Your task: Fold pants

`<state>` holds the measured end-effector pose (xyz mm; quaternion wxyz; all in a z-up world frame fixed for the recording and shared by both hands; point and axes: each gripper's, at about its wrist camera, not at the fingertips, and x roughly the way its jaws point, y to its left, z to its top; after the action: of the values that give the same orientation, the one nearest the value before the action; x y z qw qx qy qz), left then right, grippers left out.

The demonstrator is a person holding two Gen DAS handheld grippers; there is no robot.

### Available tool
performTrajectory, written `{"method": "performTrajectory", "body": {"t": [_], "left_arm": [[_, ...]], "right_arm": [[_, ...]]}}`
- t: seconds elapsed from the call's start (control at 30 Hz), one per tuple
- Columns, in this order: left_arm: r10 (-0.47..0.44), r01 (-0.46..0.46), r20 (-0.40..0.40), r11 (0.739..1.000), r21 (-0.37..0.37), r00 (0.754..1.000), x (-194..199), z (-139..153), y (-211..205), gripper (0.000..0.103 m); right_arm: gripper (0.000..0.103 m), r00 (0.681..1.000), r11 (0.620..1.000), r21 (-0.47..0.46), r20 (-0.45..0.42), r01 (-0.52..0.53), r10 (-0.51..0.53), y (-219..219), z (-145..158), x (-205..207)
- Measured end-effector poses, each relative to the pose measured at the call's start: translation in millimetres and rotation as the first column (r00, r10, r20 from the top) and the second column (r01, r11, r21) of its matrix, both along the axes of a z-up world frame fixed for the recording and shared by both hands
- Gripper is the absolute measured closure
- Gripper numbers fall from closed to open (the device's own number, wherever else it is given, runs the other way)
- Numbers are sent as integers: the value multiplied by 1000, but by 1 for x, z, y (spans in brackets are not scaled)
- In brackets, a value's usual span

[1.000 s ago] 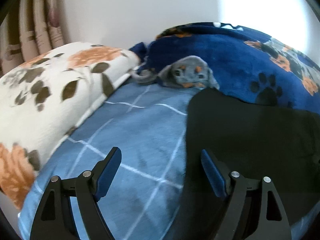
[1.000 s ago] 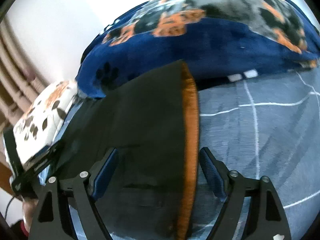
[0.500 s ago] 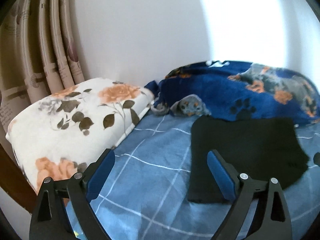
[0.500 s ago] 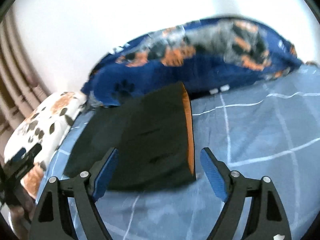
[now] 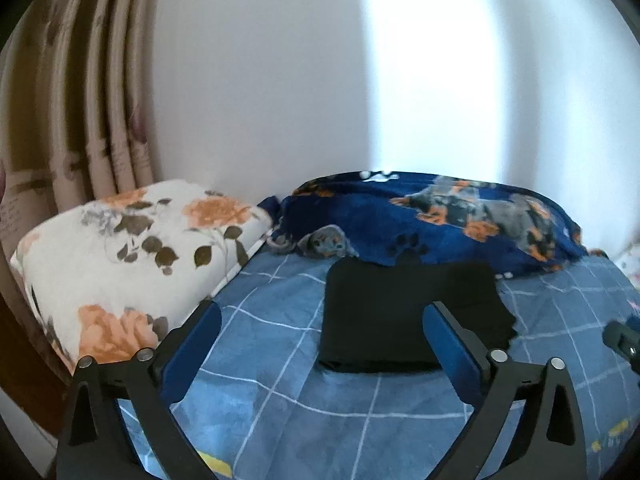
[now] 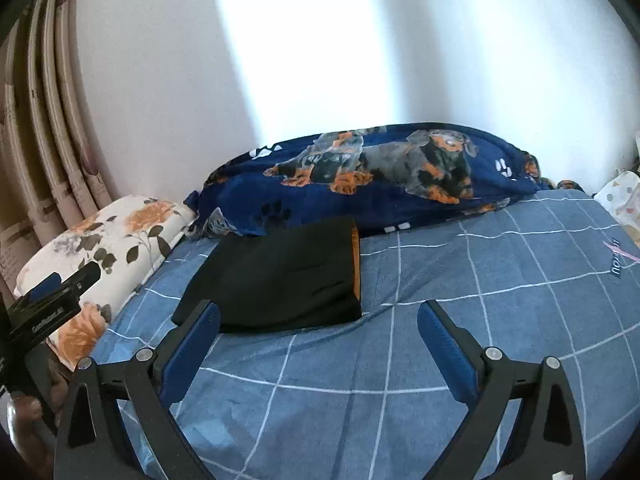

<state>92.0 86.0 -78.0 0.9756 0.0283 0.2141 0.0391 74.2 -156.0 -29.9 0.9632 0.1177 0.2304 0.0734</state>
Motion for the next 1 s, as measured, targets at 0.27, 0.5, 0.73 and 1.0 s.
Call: {"method": "performTrajectory", "body": {"t": [0.27,0.5,0.73,1.0], "left_arm": [[-19,10,97,995,96,995,-43,25,-12,0],[-62,57,102,997,51,993,-54,29,-18,0],[-105,106,21,994,-12,994,-46,24,-20,0],[-120,120,34,993,-13,992,-54,26,-20,0]], "right_arm": [[3,1000,1000,-22,28,-10,11,11,15,-28],[2,999,999,-45,36,-12,14,19,16,-43],[2,1000,999,-40,19,3,-2,16,13,-49],[1,1000,999,-46,16,-1,1,16,15,-54]]}}
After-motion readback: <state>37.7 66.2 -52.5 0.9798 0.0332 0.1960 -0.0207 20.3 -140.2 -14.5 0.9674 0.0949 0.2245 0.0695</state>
